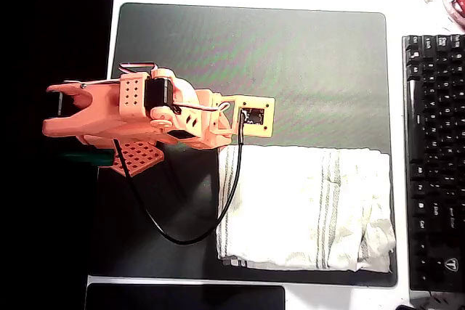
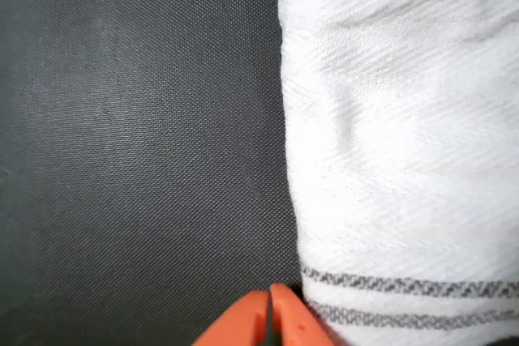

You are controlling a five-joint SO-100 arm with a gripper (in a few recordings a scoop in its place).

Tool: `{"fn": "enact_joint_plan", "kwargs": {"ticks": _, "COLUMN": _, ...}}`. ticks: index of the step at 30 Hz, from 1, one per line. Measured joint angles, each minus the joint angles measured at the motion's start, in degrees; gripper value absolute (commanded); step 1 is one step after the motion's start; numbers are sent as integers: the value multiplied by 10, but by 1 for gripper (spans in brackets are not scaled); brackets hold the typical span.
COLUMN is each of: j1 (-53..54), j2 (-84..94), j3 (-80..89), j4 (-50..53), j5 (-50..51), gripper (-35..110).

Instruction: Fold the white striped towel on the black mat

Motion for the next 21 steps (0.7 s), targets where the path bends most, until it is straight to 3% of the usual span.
{"fn": "enact_joint_plan", "kwargs": {"ticks": 21, "j1": -5, "j2": 0, "j3": 0, "j4": 0, "j5": -4, "gripper": 0}}
